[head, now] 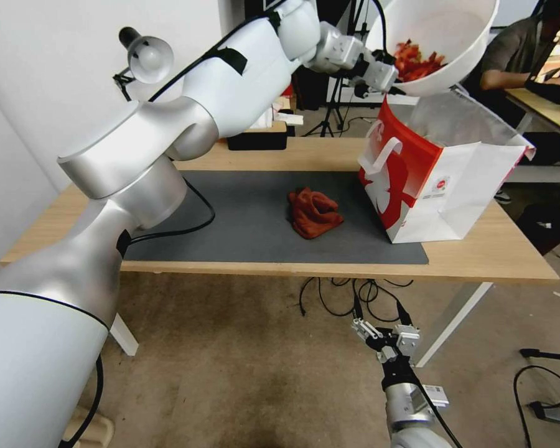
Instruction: Sweep shrimp from table into container with towel, then put container into takeout bag.
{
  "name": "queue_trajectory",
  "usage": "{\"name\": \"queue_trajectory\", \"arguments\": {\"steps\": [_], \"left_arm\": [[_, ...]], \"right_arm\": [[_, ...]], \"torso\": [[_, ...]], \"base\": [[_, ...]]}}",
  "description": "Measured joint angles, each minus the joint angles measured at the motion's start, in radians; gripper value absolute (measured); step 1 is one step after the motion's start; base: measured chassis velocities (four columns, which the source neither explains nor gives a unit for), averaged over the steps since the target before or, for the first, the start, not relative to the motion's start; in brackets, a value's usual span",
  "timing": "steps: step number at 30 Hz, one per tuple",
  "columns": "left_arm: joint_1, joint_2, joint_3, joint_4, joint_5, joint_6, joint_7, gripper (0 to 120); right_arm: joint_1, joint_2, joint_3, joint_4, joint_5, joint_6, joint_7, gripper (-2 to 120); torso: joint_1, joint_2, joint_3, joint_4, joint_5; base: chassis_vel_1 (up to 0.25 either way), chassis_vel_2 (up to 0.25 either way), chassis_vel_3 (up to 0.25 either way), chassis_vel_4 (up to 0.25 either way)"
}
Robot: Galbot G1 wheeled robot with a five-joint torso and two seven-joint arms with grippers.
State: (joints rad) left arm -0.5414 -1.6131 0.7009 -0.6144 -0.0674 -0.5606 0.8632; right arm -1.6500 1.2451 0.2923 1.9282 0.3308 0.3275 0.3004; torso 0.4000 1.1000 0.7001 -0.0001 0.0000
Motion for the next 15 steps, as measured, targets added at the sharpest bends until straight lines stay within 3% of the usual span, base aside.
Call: {"name": "queue_trajectory", "arguments": {"steps": [8, 15], "left_arm": [[0.013, 0.002, 0.046, -0.047, -0.012, 0.001, 0.013, 0], [0.041, 0.004, 0.054, -0.048, 0.023, -0.002, 0.080, 0]], "right_arm": [[-0.021, 0.012, 0.009, -0.002, 0.000, 0.007, -0.015, 100], [-0.025, 0.020, 0.010, -0.003, 0.001, 0.011, -0.018, 100]], "torso": [[0.000, 0.000, 0.000, 0.0000, 0.0000], [0.000, 0.000, 0.000, 0.0001, -0.0001]], "base": [[0.000, 0.000, 0.000, 0.000], [0.000, 0.000, 0.000, 0.000]]}}
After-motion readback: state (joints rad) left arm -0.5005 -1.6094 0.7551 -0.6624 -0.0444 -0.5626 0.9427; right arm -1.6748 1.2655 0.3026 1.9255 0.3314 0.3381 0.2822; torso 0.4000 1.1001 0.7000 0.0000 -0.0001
